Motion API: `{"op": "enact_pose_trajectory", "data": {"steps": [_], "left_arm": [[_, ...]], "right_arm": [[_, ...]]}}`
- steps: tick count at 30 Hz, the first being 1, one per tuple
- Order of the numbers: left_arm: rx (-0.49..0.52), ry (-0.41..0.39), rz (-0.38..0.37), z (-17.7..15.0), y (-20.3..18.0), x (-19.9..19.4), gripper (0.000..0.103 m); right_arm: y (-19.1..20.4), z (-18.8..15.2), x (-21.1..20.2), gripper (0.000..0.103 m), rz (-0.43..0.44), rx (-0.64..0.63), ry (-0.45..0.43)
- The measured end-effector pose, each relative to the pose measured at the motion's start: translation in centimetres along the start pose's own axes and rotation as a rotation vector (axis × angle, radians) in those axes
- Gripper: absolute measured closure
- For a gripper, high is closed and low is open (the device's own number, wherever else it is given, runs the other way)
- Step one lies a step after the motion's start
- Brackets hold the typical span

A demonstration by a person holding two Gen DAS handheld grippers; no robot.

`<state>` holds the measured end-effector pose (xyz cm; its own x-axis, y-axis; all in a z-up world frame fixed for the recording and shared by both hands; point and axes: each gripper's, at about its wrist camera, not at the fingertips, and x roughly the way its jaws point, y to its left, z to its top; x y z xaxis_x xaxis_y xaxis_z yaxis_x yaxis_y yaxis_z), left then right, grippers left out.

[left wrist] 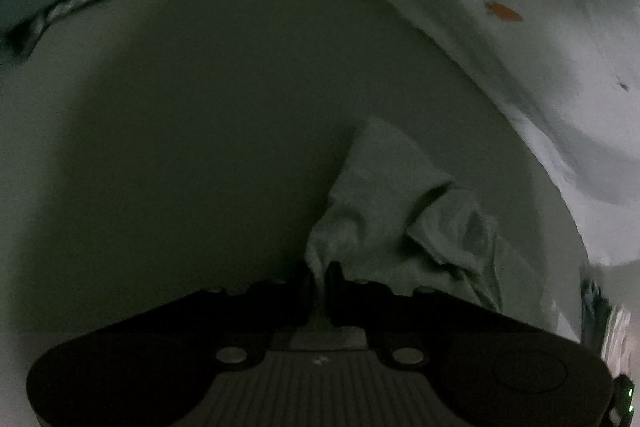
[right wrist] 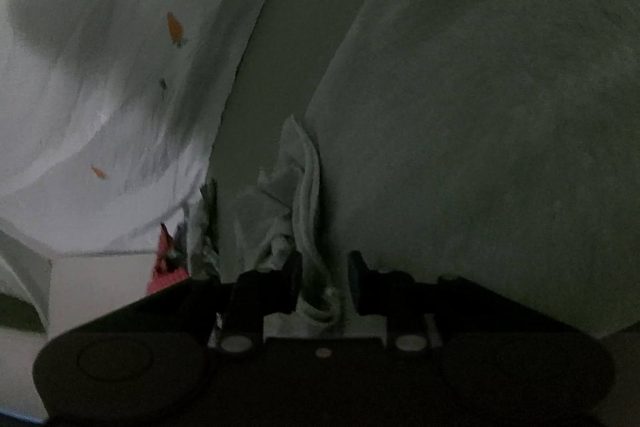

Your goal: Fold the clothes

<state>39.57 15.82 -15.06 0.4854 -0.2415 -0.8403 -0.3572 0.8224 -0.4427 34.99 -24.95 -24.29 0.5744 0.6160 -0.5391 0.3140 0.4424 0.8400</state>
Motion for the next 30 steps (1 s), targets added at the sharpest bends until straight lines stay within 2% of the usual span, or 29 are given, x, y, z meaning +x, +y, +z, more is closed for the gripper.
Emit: {"op": "enact_pose_trajectory", "data": {"steps": [3,6,9,11,17,20,23,25,26,27,30], "left_arm": [[-0.014,0.028,0.028,-0.7,0.4,1.1,0.092],[-0.021,0.032,0.013,-0.5,1.0,1.0,0.091],[-0.054,0.039,-0.006,-0.5,1.5,1.3,0.090],[-0.047,0.036,-0.006,-0.8,1.3,1.3,0.089],[-0.010,0.047,0.003,-0.2,1.0,1.7,0.089],[0.006,0.053,0.006,0.2,0.8,2.0,0.089],[0.029,0.063,0.013,0.4,0.7,1.9,0.089],[0.039,0.070,0.017,0.6,0.4,2.0,0.089],[0.041,0.073,0.019,0.6,0.3,2.0,0.089],[0.043,0.077,0.020,0.6,0.2,2.0,0.089],[0.042,0.082,0.020,0.1,0.5,1.4,0.089]], "right_arm": [[1.4,0.0,0.9,0.076,-0.074,-0.120,0.007],[3.0,-0.1,1.8,0.077,-0.148,-0.244,0.005],[3.7,-0.8,1.9,0.077,-0.171,-0.278,0.025],[2.7,-0.7,1.4,0.077,-0.143,-0.210,0.043],[-2.2,-2.1,-0.3,0.076,0.009,0.149,0.098],[-2.7,-3.3,-0.1,0.076,0.018,0.156,0.131],[-1.6,-3.4,1.1,0.073,0.013,0.114,0.143],[-0.5,-3.2,2.1,0.081,-0.015,0.051,0.135],[0.0,-3.1,2.5,0.093,-0.029,0.019,0.130],[0.3,-3.2,2.4,0.099,-0.048,-0.007,0.127],[1.7,-3.7,0.6,0.101,-0.062,-0.084,0.084]]}}
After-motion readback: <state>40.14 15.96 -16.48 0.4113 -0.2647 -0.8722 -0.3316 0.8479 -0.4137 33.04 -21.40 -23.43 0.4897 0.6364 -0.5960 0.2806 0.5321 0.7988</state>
